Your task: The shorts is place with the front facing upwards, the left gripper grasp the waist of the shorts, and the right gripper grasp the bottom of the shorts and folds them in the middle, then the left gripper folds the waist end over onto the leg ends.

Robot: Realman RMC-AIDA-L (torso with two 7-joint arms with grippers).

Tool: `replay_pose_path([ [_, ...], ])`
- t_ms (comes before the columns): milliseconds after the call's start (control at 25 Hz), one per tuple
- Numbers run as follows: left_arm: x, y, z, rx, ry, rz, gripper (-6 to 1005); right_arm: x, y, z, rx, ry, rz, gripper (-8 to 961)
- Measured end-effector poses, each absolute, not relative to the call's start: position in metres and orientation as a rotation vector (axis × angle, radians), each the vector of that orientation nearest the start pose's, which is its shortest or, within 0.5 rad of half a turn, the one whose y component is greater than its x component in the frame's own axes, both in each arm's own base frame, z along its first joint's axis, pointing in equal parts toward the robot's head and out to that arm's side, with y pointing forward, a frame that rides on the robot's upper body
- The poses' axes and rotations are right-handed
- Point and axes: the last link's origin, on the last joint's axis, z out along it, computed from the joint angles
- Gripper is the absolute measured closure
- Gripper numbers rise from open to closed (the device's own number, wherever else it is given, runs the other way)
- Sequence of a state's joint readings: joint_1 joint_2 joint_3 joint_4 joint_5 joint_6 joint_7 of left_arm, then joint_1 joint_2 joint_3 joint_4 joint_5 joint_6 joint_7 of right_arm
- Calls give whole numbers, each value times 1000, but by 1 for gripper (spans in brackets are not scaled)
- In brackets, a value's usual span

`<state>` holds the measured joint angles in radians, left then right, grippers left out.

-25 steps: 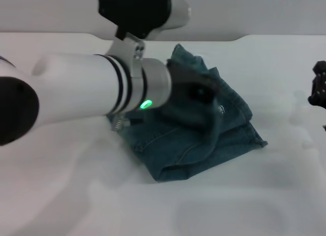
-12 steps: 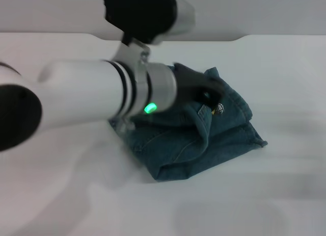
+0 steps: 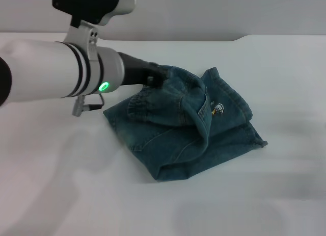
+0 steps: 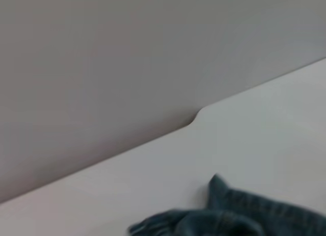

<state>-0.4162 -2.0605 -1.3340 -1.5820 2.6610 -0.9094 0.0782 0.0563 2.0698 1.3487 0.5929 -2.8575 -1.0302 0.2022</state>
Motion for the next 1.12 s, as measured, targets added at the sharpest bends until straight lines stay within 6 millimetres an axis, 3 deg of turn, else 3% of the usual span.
replay_pose_path([
  [320,-140,357,-33,-2305,-925,21,608,348,277,15,-1470,610,734,954],
  [680,-158,361,-44,-2305,-981,126,357,347,277,14,-1474,609,734,953],
  [1000,-159,363,-46,-2307,-986,134,149,346,277,13,-1485,607,737,953],
  [1120,-160,363,-48,-2310,-996,144,148,346,277,13,-1485,607,737,954],
])
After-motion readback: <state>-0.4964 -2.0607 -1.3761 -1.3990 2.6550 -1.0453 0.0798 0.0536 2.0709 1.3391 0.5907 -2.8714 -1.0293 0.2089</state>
